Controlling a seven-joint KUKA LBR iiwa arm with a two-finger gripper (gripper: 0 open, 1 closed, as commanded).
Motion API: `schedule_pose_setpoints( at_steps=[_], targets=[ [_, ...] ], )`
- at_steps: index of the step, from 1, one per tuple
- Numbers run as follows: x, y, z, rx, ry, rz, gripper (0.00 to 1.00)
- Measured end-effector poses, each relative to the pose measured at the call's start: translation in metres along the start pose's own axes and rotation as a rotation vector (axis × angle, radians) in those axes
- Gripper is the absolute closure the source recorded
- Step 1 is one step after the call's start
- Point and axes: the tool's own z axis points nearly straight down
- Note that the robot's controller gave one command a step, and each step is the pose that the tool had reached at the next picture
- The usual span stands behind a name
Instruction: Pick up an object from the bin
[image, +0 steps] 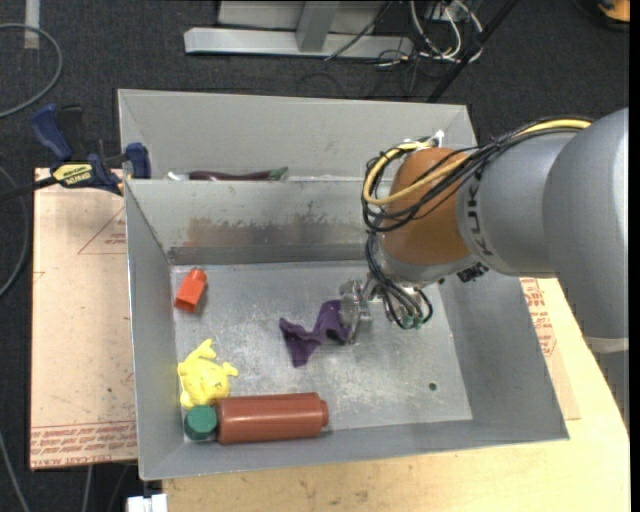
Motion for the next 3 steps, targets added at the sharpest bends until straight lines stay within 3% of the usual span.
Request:
schedule_pose_setpoints(
  at_steps=[1,2,3],
  targets=[
    [0.000,0.000,0.000,0.000,0.000,0.000,1.00],
    [-0.008,0.005,-0.033,0.001,0.005,-0.064,1.00],
    [-0.007,0.001,-0.093,-0.001,0.003,-0.089,1.00]
  ],
)
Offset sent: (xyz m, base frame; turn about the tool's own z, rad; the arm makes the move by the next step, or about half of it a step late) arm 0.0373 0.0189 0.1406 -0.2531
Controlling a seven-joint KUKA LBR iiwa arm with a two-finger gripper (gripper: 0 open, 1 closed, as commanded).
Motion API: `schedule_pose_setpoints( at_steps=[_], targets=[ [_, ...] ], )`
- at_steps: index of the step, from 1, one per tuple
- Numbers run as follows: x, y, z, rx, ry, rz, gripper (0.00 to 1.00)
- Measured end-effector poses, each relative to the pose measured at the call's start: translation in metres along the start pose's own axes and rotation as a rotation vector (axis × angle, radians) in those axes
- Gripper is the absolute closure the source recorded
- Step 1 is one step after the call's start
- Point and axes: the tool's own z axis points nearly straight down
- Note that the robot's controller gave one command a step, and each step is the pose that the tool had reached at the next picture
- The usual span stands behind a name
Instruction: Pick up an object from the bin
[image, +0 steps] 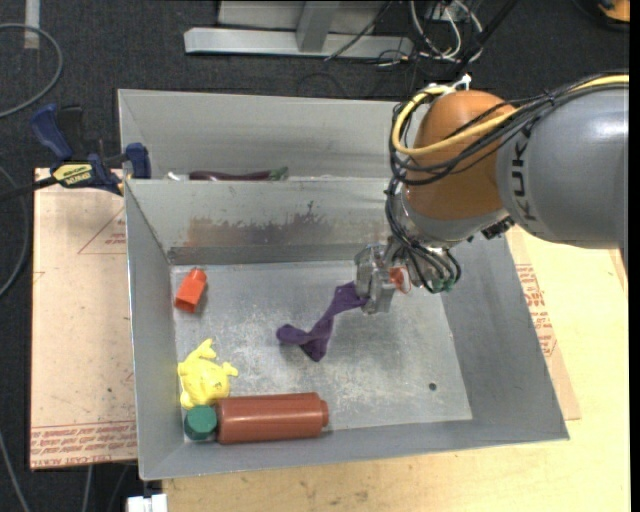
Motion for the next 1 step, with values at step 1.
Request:
schedule_pose_setpoints(
  at_steps=[1],
  targets=[
    [-0.0045,0.0039,-0.0609,0.001,0.000,-0.071,1.00]
  ],
)
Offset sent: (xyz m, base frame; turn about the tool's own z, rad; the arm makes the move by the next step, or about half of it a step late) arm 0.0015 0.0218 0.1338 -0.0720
